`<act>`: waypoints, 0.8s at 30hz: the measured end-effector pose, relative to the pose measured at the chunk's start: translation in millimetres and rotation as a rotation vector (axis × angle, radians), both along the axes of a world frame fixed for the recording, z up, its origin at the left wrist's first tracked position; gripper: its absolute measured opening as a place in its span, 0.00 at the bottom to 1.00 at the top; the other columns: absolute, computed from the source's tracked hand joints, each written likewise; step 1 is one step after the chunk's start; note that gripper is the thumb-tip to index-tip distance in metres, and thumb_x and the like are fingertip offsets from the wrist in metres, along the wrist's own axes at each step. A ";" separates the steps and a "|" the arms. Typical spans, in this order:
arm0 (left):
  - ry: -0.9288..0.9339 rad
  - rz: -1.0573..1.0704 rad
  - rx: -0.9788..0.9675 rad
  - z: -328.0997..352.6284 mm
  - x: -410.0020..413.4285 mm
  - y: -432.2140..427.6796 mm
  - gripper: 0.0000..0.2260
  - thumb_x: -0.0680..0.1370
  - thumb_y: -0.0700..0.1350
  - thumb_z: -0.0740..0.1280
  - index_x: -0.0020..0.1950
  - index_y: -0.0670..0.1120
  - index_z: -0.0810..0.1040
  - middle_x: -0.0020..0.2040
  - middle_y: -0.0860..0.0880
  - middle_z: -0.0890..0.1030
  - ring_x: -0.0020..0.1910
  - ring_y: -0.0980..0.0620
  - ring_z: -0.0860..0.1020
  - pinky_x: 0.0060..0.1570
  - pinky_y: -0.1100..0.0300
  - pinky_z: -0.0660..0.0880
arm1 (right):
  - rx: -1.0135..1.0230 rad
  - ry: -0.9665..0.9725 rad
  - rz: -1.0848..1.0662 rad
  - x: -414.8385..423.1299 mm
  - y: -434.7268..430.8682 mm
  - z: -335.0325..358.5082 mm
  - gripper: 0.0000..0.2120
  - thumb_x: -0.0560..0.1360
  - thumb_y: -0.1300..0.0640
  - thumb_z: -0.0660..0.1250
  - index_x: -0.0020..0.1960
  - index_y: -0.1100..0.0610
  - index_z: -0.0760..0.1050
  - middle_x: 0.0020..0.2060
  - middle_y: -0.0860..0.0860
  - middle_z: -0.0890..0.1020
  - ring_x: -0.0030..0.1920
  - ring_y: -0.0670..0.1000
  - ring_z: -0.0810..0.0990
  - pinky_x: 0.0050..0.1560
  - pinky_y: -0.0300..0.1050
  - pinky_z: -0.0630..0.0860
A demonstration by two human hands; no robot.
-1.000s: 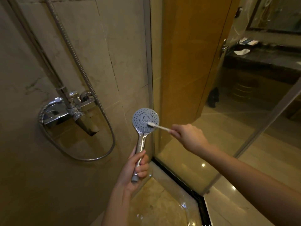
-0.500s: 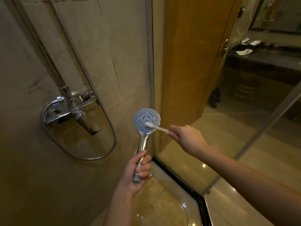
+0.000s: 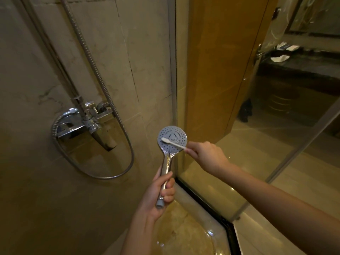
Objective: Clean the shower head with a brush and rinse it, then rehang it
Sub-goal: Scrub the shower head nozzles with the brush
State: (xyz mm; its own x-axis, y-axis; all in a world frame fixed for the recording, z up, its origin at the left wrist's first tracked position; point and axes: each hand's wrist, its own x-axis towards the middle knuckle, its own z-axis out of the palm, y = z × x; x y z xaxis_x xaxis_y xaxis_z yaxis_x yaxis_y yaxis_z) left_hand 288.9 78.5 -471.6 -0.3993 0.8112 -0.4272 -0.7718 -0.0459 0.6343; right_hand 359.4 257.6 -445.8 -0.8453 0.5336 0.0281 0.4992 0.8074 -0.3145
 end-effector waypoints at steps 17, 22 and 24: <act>0.083 0.034 -0.025 2.2 -5.1 0.7 0.24 0.77 0.33 0.59 0.71 0.48 0.63 0.26 0.51 0.66 0.17 0.61 0.62 0.13 0.70 0.59 | 0.007 0.017 0.091 -6.4 -6.5 0.0 0.11 0.80 0.42 0.54 0.43 0.46 0.66 0.31 0.44 0.71 0.34 0.48 0.74 0.35 0.44 0.72; 0.058 0.055 -0.027 2.8 -1.0 5.1 0.23 0.77 0.33 0.60 0.71 0.45 0.62 0.26 0.51 0.66 0.17 0.61 0.62 0.13 0.71 0.59 | -0.008 0.083 -0.006 -17.7 7.9 5.5 0.12 0.80 0.41 0.55 0.42 0.46 0.69 0.33 0.45 0.74 0.37 0.51 0.77 0.36 0.47 0.74; 0.057 0.063 -0.016 1.5 -1.9 1.8 0.24 0.76 0.33 0.60 0.71 0.47 0.63 0.26 0.51 0.66 0.17 0.61 0.62 0.13 0.70 0.59 | 0.015 0.044 0.027 -17.0 3.6 5.7 0.14 0.80 0.41 0.54 0.47 0.48 0.73 0.35 0.47 0.77 0.37 0.51 0.79 0.38 0.49 0.78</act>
State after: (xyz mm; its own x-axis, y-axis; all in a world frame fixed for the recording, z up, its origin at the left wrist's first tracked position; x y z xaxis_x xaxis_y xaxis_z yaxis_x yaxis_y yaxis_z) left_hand 287.0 80.3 -470.1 -0.4733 0.7773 -0.4144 -0.7300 -0.0827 0.6784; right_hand 342.4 261.2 -440.1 -0.8573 0.5096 0.0733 0.4631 0.8254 -0.3229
